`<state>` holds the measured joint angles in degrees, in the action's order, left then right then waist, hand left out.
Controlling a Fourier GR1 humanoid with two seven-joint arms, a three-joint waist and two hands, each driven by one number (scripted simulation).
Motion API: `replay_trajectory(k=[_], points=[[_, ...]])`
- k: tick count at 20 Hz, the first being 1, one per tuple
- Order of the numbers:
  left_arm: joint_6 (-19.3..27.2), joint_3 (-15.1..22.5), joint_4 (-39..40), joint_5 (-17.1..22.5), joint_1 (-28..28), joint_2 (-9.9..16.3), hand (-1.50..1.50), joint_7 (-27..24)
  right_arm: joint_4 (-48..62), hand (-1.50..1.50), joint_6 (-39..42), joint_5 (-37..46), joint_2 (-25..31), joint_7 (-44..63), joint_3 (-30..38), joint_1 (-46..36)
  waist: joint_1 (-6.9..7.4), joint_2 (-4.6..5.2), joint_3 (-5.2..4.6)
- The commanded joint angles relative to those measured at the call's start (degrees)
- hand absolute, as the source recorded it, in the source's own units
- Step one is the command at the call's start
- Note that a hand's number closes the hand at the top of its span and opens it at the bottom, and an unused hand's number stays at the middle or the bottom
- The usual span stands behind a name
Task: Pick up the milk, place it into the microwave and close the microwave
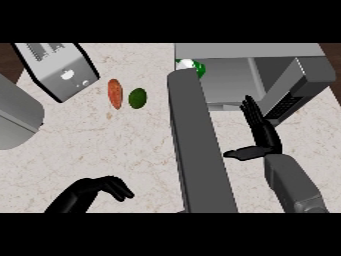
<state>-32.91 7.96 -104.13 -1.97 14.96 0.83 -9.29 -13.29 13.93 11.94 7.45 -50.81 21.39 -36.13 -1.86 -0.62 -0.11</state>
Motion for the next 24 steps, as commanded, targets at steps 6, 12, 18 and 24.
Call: replay_trajectory(k=[6, 12, 18, 24], points=[[5.74, 2.89, 10.77, -8.00, -10.04, -0.81, 1.50, 0.28, -12.48, -1.50, 5.13, -1.59, 2.65, -3.09, -2.62, 17.28, -1.54, -0.15, -0.12], [7.81, 7.60, 17.33, -13.98, -13.73, -0.82, 1.50, -5.65, -24.34, -1.50, 12.03, -6.30, 7.73, -3.27, -2.08, 29.66, -1.15, 0.03, -0.13], [18.94, 15.27, 29.31, -14.21, -21.85, -0.83, 1.50, -9.64, -36.12, -1.50, 17.23, -11.68, 8.45, -1.04, -3.18, 38.14, -1.16, 0.49, -0.09], [24.69, 23.83, 33.46, -8.42, -24.41, -0.82, 1.50, -10.25, -50.94, -1.50, 23.63, -20.02, 12.24, 3.71, -3.23, 44.66, -2.01, 0.45, -0.16]])
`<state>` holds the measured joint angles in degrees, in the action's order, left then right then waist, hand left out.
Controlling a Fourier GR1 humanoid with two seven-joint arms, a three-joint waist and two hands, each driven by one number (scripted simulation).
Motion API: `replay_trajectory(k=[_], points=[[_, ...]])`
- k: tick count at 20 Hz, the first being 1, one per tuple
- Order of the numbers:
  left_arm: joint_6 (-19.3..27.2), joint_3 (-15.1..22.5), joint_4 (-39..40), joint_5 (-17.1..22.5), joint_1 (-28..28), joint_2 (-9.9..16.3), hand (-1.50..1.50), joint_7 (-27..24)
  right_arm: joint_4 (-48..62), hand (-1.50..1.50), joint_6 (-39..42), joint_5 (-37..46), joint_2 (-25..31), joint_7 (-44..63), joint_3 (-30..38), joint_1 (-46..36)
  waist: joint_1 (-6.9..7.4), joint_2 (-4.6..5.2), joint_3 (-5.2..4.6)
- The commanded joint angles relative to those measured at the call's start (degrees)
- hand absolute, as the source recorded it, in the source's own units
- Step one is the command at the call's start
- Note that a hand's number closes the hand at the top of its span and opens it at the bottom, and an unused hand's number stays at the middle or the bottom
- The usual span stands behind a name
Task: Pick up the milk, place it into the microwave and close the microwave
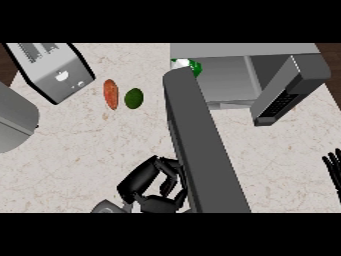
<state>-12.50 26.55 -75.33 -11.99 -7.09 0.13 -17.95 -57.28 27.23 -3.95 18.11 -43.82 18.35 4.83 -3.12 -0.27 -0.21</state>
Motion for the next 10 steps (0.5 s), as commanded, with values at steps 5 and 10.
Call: replay_trajectory(k=[5, 10], points=[[10.06, 15.40, 7.81, 7.90, -6.03, -0.12, 1.50, 2.90, -13.53, -1.50, 13.70, -8.94, 1.02, 0.57, -4.17, 5.24, -1.42, 0.34, 0.00], [20.96, 24.04, 9.34, 14.06, -11.88, -0.10, 1.50, 6.69, -20.82, -1.50, 13.87, -13.63, 1.19, 6.86, -7.07, 6.27, -2.41, 0.58, 0.01]])
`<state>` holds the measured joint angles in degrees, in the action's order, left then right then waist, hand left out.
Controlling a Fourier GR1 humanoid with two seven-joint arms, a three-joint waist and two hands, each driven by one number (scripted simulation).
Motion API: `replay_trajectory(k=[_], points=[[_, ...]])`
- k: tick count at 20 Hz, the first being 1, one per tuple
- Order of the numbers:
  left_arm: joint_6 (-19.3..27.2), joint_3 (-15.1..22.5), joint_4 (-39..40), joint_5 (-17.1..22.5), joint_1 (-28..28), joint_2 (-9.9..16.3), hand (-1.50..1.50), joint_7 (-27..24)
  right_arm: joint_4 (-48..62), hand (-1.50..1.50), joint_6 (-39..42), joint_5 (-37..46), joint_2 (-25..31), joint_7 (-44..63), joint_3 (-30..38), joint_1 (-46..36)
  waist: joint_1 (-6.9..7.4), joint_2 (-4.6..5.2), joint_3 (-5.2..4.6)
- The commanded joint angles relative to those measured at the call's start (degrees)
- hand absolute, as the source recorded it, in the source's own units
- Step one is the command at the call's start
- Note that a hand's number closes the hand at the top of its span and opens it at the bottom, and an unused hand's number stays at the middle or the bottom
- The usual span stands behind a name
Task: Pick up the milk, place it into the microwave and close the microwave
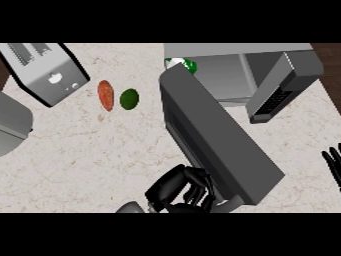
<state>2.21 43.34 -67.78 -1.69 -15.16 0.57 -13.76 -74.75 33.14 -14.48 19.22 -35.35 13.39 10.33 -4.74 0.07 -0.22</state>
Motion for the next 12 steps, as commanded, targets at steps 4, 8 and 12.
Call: replay_trajectory(k=[4, 8, 12], points=[[11.82, 11.18, 2.13, 8.81, -8.44, -0.53, 1.50, 3.74, -10.19, -1.50, 8.45, -7.44, 1.99, 2.95, -2.93, 1.61, -2.46, 0.33, -0.06], [18.75, 13.59, 2.56, 12.03, -12.21, -0.51, 1.50, 3.50, -15.21, -1.50, 6.21, -10.06, 2.31, 8.72, -4.83, -0.99, -3.12, 0.64, -0.15], [23.50, 13.22, 4.83, 14.84, -17.96, -0.51, 1.50, 4.90, -19.72, -1.50, 6.63, -11.00, 2.52, 11.36, -7.41, -0.11, -4.92, 0.86, -0.13]])
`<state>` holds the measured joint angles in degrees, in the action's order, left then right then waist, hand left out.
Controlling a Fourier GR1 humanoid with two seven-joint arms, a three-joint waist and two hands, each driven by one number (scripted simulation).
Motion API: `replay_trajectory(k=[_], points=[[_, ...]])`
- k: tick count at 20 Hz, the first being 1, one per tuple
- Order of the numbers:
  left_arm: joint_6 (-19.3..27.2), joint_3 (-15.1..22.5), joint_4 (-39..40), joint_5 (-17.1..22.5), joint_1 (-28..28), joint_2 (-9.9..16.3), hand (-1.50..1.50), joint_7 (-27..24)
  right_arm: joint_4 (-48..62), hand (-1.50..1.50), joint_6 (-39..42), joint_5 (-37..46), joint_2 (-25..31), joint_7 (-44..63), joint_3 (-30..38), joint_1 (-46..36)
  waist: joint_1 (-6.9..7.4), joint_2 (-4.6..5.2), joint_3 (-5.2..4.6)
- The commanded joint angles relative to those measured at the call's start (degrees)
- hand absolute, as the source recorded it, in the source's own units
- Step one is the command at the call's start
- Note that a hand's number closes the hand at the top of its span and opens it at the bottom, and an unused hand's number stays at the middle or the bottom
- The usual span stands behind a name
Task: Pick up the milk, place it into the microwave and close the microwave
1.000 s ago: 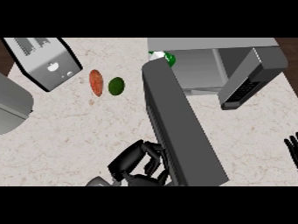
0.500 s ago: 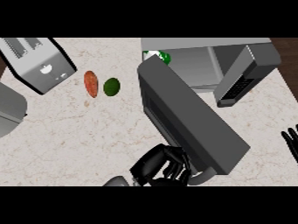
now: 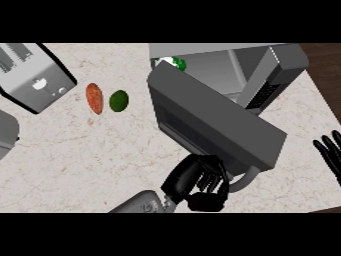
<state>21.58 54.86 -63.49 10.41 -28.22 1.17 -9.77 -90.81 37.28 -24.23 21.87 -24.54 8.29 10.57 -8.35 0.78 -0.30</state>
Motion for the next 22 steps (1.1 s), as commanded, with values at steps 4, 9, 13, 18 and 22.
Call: replay_trajectory(k=[4, 9, 13, 18, 22], points=[[8.91, -0.68, 1.08, 7.58, -8.75, -1.12, 1.50, -0.31, -6.56, -1.50, 1.39, -4.16, 0.65, 4.12, -2.36, 0.56, -2.33, 0.43, -0.12], [13.12, -2.73, 4.78, 11.29, -13.86, -1.14, 1.50, -1.75, -8.86, -1.50, 1.67, -6.02, 1.74, 5.74, -2.51, 0.08, -4.01, 1.11, -0.07], [16.62, -3.07, 6.96, 14.17, -16.70, -1.16, 1.50, -3.30, -9.71, -1.50, 1.31, -8.32, 2.35, 7.49, -2.35, 0.19, -4.52, 1.47, -0.03], [16.88, -5.18, 12.63, 17.19, -20.83, -1.17, 1.50, -4.91, -12.68, -1.50, 1.18, -10.49, 3.28, 9.05, -2.33, 0.94, -6.17, 2.09, -0.02], [16.56, -6.89, 14.20, 21.70, -24.07, -1.17, 1.50, -4.67, -13.26, -1.50, -0.31, -11.73, 3.60, 10.89, -2.38, -0.08, -6.32, 2.45, 0.01]])
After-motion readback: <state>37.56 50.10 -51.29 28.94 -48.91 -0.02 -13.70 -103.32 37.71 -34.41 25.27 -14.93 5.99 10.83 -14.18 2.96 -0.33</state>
